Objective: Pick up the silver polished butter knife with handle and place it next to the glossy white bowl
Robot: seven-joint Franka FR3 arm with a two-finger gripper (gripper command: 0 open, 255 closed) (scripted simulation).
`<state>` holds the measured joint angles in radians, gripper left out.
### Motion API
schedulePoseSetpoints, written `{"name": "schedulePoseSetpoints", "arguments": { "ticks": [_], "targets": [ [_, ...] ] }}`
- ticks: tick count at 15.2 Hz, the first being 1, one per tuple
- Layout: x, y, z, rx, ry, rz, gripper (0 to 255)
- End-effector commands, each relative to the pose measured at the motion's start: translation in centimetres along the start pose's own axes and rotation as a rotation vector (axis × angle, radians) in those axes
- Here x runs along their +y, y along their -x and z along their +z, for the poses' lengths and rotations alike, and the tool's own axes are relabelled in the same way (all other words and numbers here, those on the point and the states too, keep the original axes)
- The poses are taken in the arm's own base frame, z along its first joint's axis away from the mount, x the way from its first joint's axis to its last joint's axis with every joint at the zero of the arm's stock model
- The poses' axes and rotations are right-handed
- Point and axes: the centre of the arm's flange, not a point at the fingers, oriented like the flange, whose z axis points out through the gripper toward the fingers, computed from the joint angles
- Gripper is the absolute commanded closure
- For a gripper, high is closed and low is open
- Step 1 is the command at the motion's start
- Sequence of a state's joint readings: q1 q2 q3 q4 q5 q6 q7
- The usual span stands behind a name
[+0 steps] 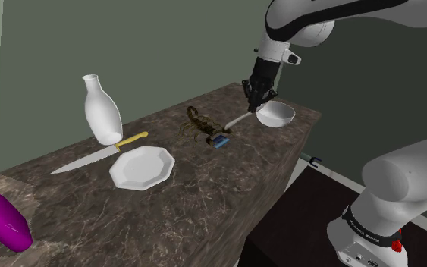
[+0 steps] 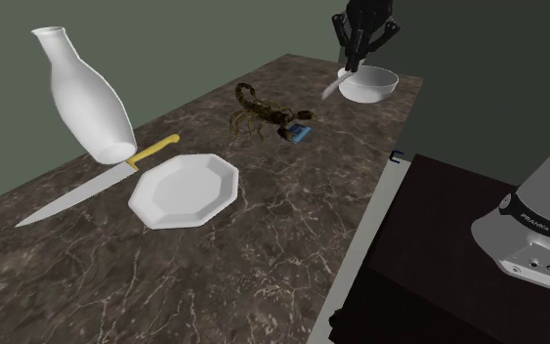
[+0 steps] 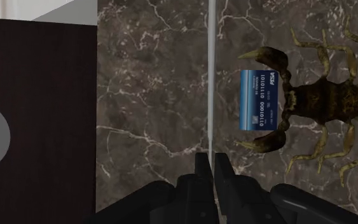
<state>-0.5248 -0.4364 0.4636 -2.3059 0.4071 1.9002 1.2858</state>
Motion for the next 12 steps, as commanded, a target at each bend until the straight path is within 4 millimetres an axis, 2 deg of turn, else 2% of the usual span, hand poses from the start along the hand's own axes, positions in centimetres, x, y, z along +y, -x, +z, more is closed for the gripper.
{"name": "schedulePoseSetpoints", "arguments": {
  "ticks": [1,12],
  "targets": [
    [0.4,-2.7,-0.7,0.000,0.000,-0.002,255],
    [2.0,-16.9,-3.4,0.000,0.000,-0.002,255]
  ]
}}
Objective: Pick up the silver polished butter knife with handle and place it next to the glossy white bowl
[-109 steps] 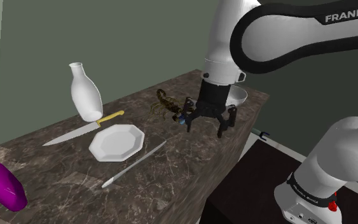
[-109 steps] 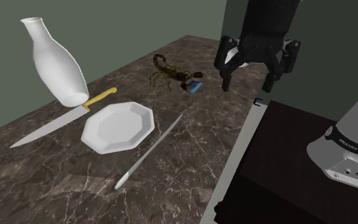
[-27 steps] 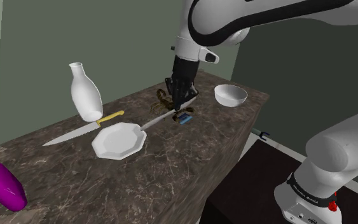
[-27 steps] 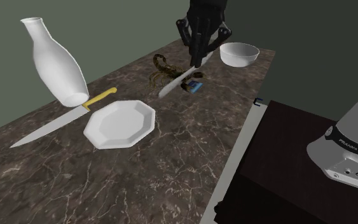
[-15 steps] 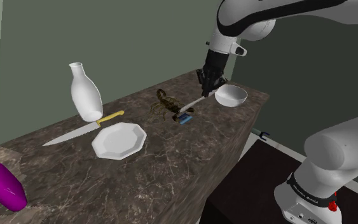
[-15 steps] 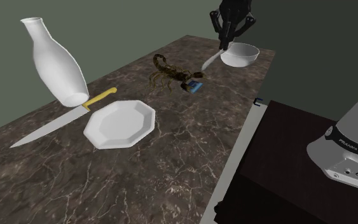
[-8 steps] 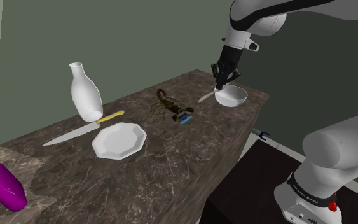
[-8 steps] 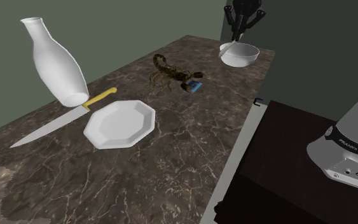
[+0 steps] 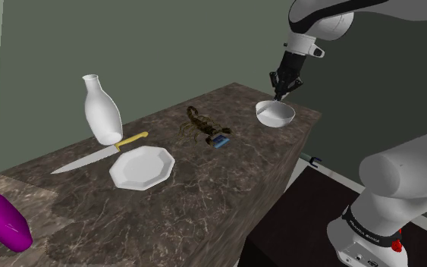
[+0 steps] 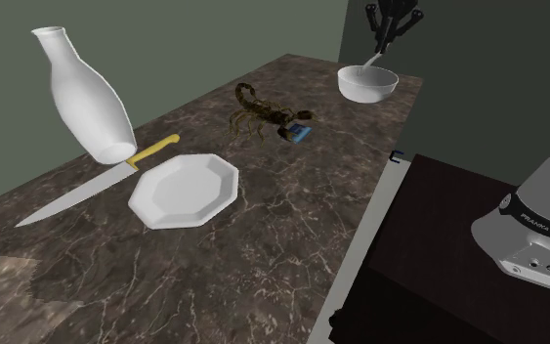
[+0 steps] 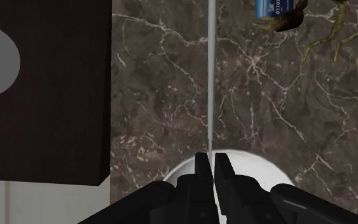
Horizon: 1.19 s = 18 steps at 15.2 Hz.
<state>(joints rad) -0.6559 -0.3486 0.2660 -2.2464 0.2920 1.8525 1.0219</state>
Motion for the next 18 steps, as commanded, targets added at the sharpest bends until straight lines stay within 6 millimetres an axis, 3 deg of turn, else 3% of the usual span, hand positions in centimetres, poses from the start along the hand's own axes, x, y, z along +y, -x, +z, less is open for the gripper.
{"name": "schedulePoseSetpoints", "arguments": {
  "ticks": [1,18],
  "targets": [
    [0.2,-2.7,-0.4,0.001,0.001,-0.001,255],
    [2.7,-24.0,-4.6,0.001,0.001,-0.001,255]
  ]
}}
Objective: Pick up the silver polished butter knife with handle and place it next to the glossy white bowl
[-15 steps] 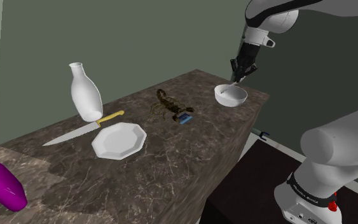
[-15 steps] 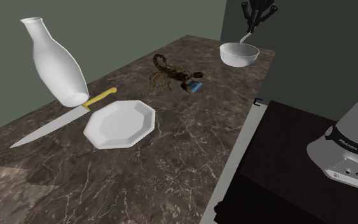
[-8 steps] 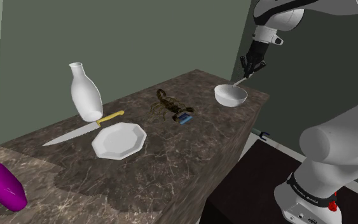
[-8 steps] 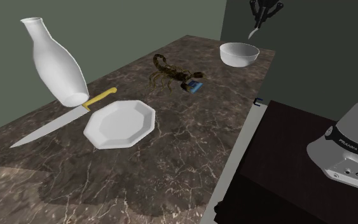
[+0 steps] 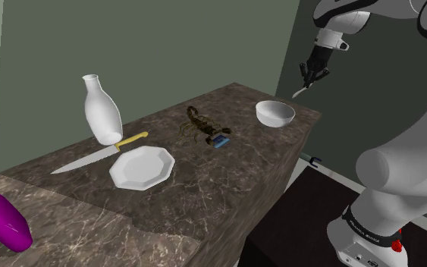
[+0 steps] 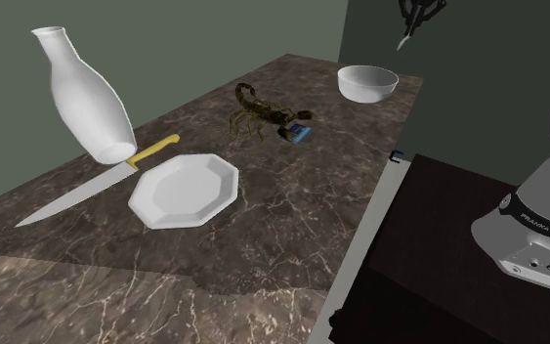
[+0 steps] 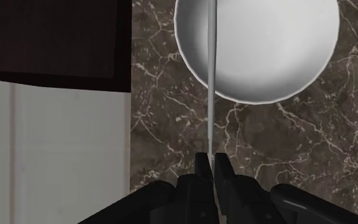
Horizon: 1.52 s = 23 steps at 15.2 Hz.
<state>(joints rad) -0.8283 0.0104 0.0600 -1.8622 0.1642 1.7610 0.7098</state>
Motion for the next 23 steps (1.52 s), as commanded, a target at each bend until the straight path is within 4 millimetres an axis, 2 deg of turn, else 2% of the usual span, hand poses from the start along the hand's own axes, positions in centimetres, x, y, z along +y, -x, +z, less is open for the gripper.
{"name": "schedulePoseSetpoints", "arguments": {
  "ticks": [1,23],
  "targets": [
    [-0.1,-1.4,0.4,0.000,0.000,-0.001,255],
    [0.4,-3.6,11.8,0.000,0.000,-0.001,255]
  ]
}}
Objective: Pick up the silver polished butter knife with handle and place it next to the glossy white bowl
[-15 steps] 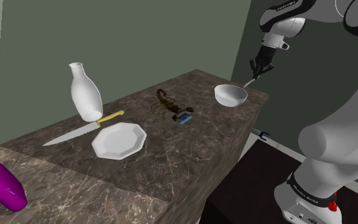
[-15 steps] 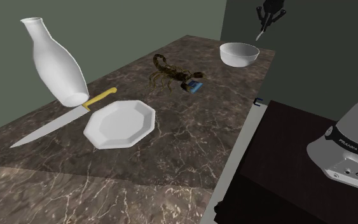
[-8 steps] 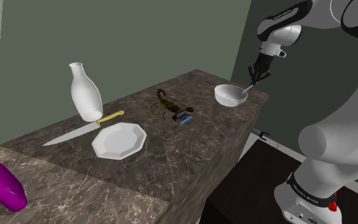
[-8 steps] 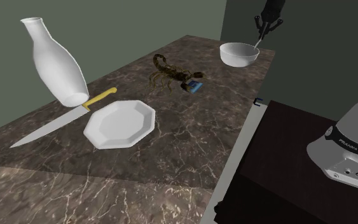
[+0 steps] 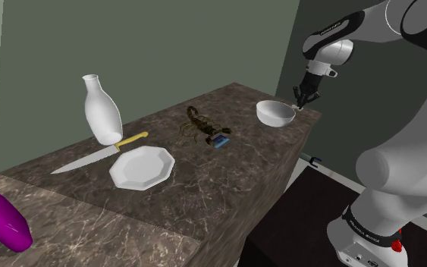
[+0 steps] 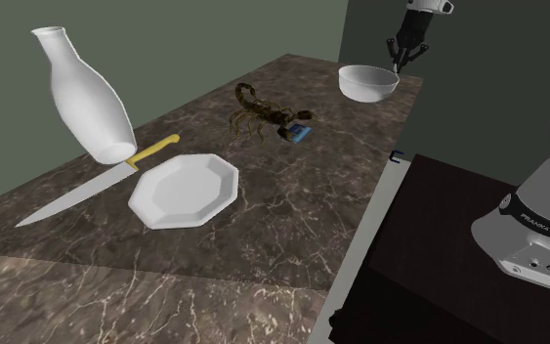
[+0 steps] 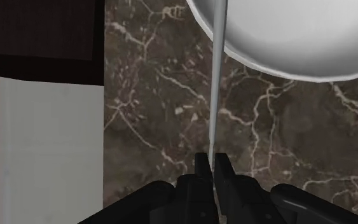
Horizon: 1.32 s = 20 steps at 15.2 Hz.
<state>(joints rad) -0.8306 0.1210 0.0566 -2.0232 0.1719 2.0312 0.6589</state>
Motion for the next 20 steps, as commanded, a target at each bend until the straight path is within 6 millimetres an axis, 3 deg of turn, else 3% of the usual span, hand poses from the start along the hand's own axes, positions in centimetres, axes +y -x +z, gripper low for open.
{"name": "schedulePoseSetpoints", "arguments": {
  "ticks": [1,9,10,15,19,20],
  "targets": [
    [0.1,-0.2,1.3,-0.002,0.002,0.000,255],
    [0.1,-0.3,1.7,-0.002,0.002,0.000,255],
    [0.1,-0.2,1.8,-0.002,0.002,0.000,0],
    [0.1,-0.3,1.7,-0.002,0.002,0.000,0],
    [0.1,-0.3,-3.3,-0.002,0.002,0.000,0],
    [0.1,-0.3,-3.3,-0.002,0.002,0.000,0]
  ]
}}
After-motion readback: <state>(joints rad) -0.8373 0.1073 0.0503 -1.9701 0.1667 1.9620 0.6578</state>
